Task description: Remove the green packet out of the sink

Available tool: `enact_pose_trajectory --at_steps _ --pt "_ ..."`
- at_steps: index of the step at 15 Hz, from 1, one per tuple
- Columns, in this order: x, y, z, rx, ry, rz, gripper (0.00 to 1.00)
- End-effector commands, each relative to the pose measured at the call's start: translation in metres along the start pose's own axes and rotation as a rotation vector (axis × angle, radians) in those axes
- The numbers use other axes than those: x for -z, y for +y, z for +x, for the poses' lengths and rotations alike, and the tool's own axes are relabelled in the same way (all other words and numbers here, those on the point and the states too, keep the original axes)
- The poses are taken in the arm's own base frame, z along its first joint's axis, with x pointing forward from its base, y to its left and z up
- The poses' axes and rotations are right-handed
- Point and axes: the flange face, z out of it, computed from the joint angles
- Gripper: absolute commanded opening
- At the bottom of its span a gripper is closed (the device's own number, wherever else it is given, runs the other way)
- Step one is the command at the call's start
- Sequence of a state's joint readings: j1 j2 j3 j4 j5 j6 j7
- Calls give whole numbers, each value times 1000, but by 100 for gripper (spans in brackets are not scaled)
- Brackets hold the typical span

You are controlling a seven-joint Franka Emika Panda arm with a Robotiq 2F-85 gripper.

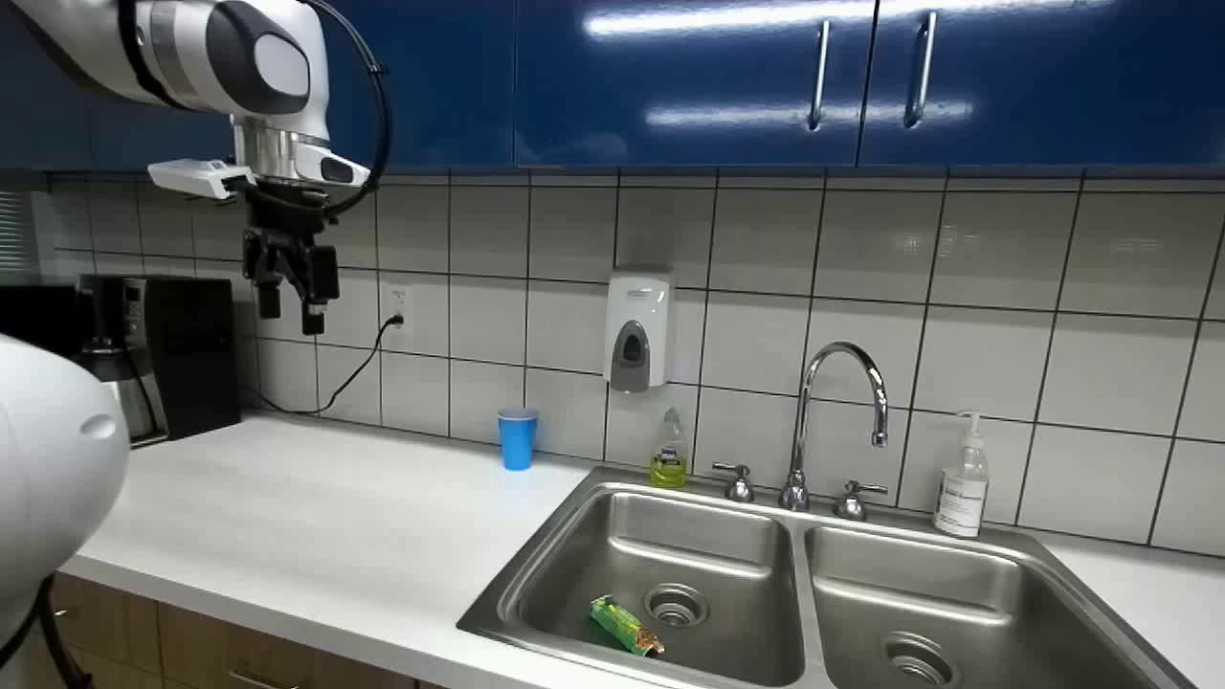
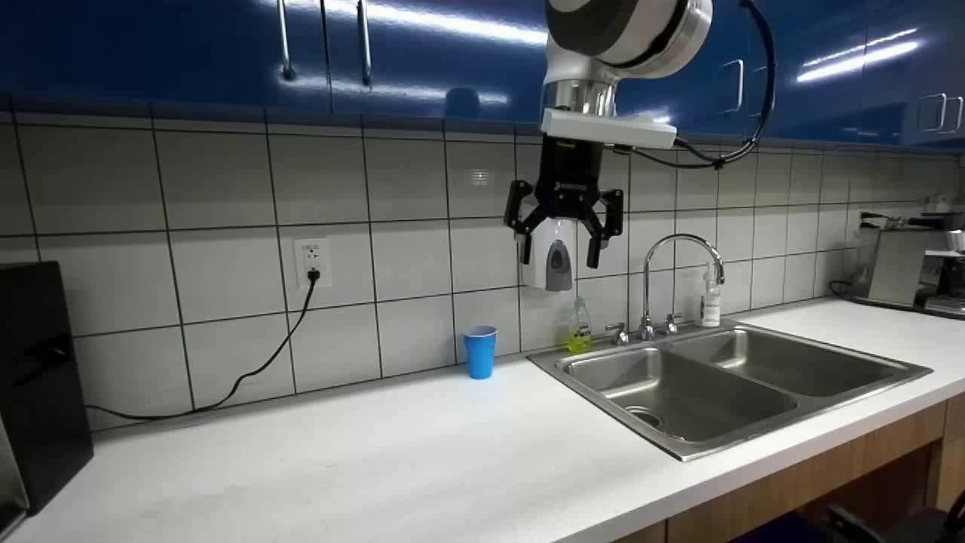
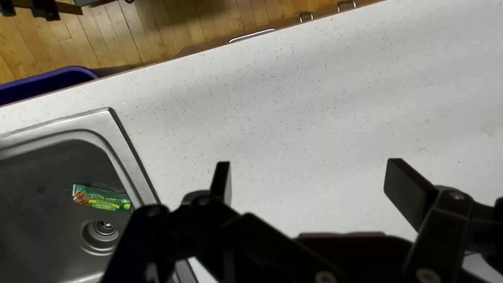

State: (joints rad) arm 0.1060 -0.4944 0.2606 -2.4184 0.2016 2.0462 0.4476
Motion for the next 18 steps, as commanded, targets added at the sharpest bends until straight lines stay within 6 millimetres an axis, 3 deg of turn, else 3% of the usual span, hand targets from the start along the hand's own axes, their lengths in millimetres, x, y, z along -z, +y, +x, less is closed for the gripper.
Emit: enact_pose_trajectory --at_steps 1,5,13,18 --pt "1 0 0 0 -1 -1 100" --pt "3 11 5 36 -26 8 100" --pt "9 53 23 124 -28 -47 100" --pt "9 94 36 51 -9 -66 100"
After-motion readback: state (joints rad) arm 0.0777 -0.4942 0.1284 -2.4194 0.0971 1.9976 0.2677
